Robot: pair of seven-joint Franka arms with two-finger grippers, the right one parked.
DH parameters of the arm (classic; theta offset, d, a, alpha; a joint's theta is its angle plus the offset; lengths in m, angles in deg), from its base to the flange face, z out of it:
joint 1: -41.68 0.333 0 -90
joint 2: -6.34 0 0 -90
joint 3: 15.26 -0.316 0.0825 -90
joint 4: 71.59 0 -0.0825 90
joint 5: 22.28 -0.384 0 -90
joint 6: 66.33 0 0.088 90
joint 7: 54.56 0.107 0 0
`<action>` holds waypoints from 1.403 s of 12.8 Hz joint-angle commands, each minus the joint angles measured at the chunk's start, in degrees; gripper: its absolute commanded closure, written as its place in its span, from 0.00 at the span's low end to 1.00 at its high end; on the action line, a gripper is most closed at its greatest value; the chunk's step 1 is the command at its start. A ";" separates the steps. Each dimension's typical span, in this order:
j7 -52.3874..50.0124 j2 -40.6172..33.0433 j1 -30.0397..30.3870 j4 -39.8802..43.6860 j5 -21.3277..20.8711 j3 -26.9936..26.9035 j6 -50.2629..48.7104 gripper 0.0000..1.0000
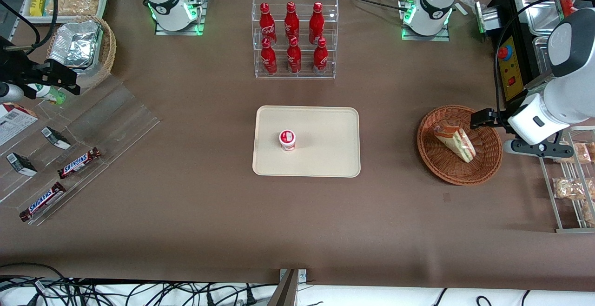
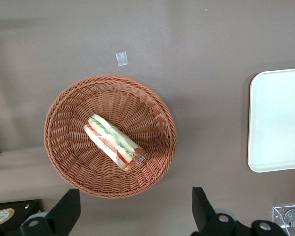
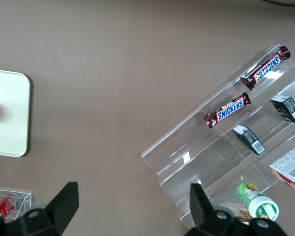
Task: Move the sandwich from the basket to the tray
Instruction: 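Move the left gripper over the wrapped sandwich in the wicker basket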
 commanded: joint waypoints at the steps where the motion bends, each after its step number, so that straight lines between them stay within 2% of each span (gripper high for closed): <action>1: -0.72 1.25 -0.66 1.64 -3.22 0.26 -1.52 0.00; 2: -1.43 1.34 -1.19 1.64 -4.81 0.26 -1.61 0.00; 8: -8.09 2.13 -1.63 1.37 -5.61 -0.27 -1.61 0.00; 10: -21.40 2.92 -1.46 0.33 -10.86 -0.18 -1.44 0.00; 12: -33.55 2.92 -1.46 -2.91 -12.29 0.17 0.05 0.00; 14: -45.41 2.84 -0.93 -7.31 -12.29 0.17 7.06 0.00; 15: -48.34 2.23 -0.32 -10.03 -12.29 0.08 9.87 0.00; 18: -48.81 -1.81 2.41 -20.56 -12.29 0.08 19.62 0.00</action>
